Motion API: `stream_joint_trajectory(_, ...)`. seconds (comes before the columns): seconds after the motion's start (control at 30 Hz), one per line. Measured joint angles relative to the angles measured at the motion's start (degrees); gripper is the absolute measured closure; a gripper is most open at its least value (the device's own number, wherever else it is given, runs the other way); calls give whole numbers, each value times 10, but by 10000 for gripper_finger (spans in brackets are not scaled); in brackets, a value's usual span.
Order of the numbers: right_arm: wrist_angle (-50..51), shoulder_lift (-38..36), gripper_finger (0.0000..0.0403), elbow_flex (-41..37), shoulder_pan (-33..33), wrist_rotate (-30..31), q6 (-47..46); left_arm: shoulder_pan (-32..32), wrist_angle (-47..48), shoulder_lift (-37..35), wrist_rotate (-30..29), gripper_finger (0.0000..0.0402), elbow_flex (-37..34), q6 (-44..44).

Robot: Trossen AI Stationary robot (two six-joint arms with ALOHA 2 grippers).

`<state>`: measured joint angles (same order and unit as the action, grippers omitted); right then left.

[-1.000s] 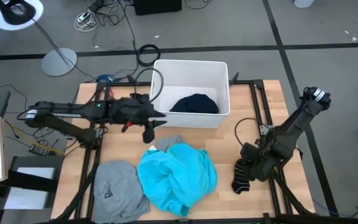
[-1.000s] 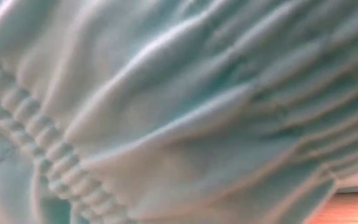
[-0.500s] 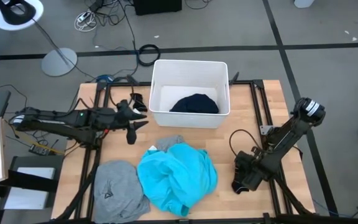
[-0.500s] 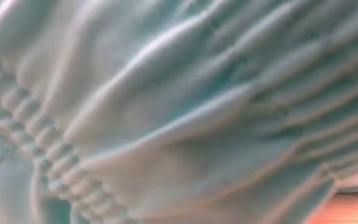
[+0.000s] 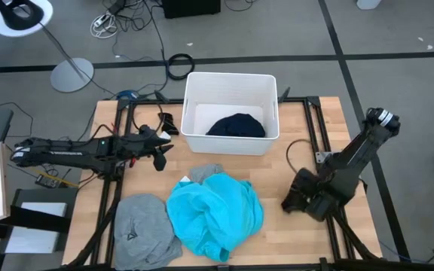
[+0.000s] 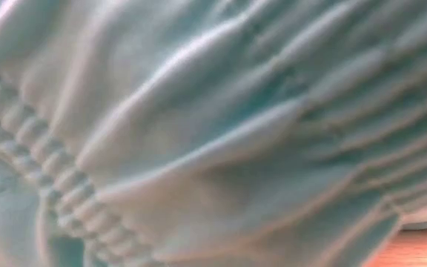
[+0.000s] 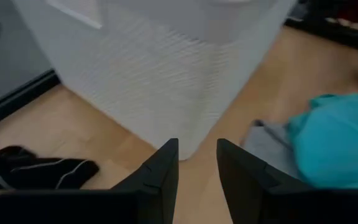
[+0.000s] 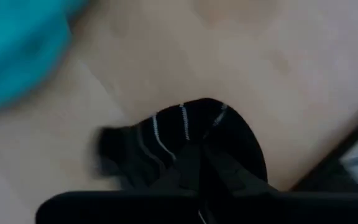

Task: Sort clothes
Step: Put the bottom black sock into the white laundry bin

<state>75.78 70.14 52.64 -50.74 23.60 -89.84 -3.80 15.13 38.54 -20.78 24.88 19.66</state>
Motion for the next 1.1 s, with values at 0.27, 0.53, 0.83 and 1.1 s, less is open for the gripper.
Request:
stream_joint_trajectory(0.27, 134, -30, 401, 205, 26, 142, 126, -58, -12, 1, 8, 298, -10, -28)
stream_joint_trajectory(0.53, 124, -24, 402, 367, 139, 344, 392, -116, -13, 12, 9, 298, -9, -43)
stream_joint_trajectory(0.83, -93, -15, 395, 401, 349, 366, 680, -157, -22, 68, 9, 298, -9, -44)
stream_joint_trajectory(1.1, -199, 40, 367, 401, 521, 230, 792, -161, -30, 118, 9, 298, -9, -44)
